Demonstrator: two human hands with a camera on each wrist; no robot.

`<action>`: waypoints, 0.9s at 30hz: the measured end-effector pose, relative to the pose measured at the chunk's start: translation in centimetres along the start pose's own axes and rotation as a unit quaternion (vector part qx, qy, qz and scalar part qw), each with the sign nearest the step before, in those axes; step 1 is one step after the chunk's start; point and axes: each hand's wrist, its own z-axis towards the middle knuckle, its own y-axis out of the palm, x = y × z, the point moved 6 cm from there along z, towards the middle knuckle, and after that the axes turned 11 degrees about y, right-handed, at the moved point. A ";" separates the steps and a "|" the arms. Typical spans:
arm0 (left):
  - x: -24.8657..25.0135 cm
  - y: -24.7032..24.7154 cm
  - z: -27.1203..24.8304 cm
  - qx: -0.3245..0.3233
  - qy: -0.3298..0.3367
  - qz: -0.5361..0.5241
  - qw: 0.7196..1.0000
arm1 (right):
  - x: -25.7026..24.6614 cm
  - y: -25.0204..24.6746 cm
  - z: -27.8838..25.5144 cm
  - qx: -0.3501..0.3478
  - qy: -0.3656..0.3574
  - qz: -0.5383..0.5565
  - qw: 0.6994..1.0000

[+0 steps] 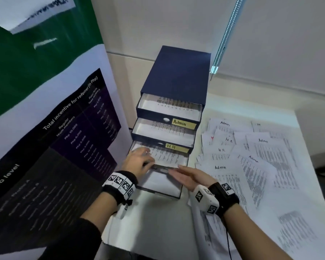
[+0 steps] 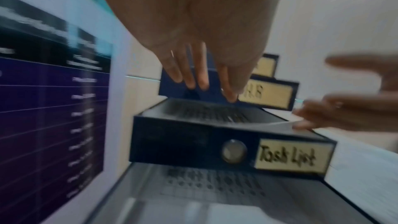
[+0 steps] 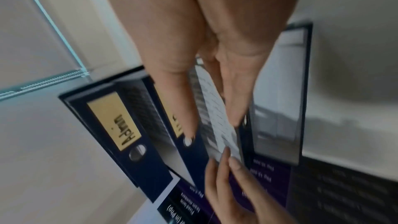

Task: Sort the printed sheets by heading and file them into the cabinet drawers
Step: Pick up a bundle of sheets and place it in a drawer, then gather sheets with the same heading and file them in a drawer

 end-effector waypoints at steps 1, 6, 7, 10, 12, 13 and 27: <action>0.4 1.2 0.7 -0.051 0.003 0.000 0.999 | 0.1 -0.9 -0.5 0.001 0.006 -0.031 1.000; 1.6 5.4 4.1 -0.216 -0.046 0.036 0.975 | -1.7 -13.1 -3.5 0.272 -0.074 -0.196 0.939; 2.2 5.2 4.9 -0.198 -0.048 0.044 0.978 | -2.6 -16.0 -5.0 0.387 -0.077 -0.310 0.865; 5.8 4.1 7.2 -0.068 -0.009 0.041 0.997 | -4.3 -22.6 -7.9 0.583 -0.039 -0.481 0.653; 9.6 4.6 7.7 -0.026 0.030 0.001 0.999 | -4.1 -25.2 -8.6 0.619 0.003 -0.503 0.603; 11.4 5.6 7.8 -0.037 0.052 -0.026 0.998 | -3.9 -26.3 -8.6 0.625 0.007 -0.502 0.597; 14.6 22.5 6.7 -0.073 -0.311 -0.290 0.902 | -4.1 -23.8 -11.6 0.427 -0.351 -0.389 0.737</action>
